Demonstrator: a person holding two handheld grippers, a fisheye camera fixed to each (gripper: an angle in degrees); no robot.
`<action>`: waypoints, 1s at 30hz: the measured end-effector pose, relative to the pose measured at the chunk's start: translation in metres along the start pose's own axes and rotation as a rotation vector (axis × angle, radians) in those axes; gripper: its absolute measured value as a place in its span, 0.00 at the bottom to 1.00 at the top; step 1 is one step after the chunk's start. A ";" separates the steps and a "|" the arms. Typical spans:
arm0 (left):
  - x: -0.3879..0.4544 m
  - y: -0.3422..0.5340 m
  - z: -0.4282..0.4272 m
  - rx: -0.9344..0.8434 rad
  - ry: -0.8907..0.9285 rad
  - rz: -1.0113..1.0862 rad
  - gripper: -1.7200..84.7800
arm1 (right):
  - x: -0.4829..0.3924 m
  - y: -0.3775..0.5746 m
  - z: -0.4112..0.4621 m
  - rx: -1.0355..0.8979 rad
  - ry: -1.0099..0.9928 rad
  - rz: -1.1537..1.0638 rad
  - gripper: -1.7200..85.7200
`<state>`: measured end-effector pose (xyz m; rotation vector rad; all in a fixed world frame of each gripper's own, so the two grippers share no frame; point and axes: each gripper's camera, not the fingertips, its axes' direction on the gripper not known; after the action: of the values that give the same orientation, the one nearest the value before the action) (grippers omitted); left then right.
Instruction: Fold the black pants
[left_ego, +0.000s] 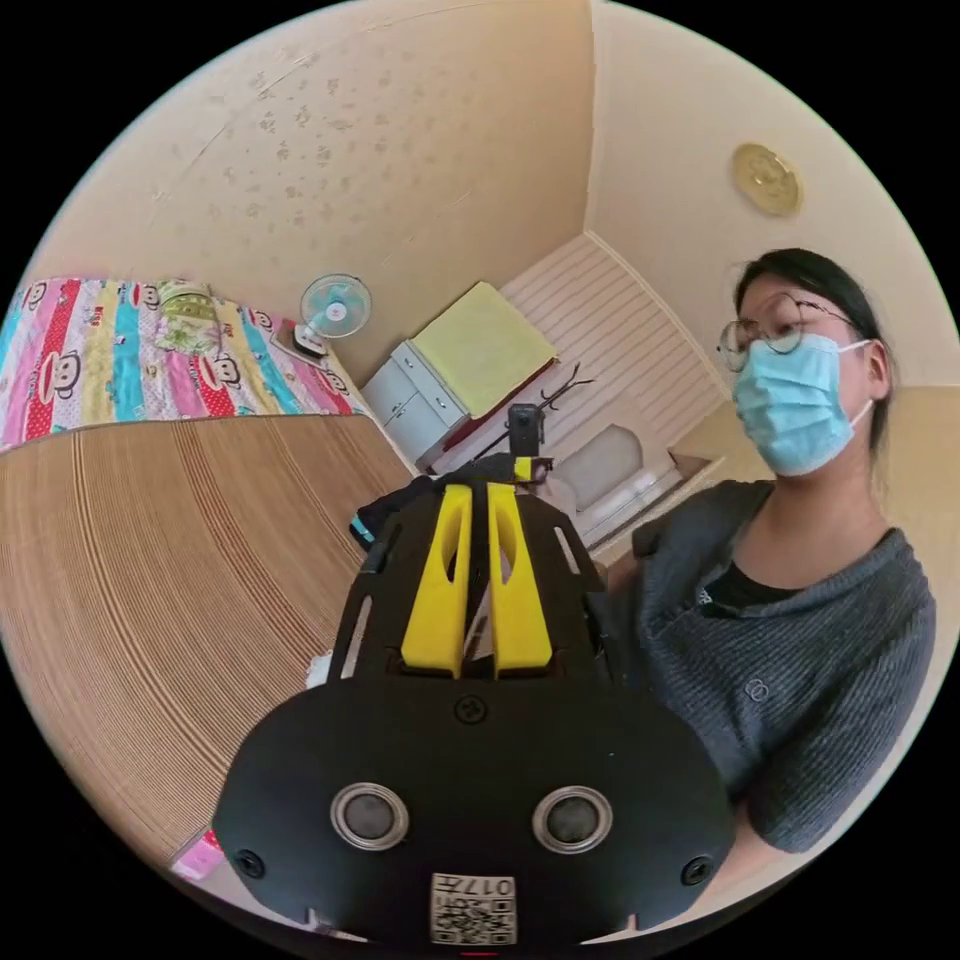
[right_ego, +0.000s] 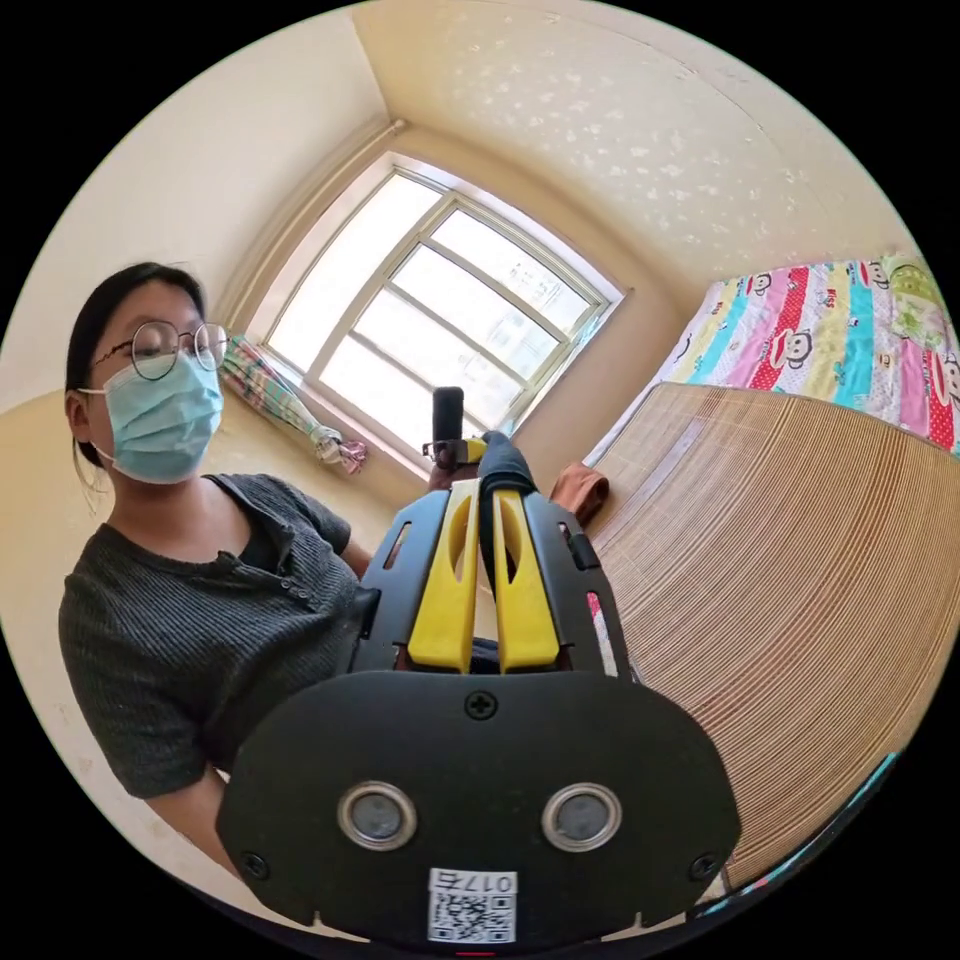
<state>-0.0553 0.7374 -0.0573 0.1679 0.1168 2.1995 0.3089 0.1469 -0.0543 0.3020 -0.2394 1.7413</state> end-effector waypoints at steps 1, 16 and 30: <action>-0.010 -0.005 0.006 -0.008 -0.029 -0.020 0.04 | 0.023 -0.006 0.001 -0.004 0.037 0.005 0.04; -0.268 0.085 0.184 -0.248 -0.211 -0.529 0.06 | 0.256 0.122 0.104 -0.330 0.199 0.453 0.06; -0.330 0.197 0.212 -0.100 -0.268 -0.919 0.20 | 0.377 0.239 0.061 -0.163 0.037 0.865 0.21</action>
<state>0.0168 0.3600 0.1543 0.2835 -0.0621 1.2504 0.0123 0.4318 0.1300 0.0332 -0.5359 2.5551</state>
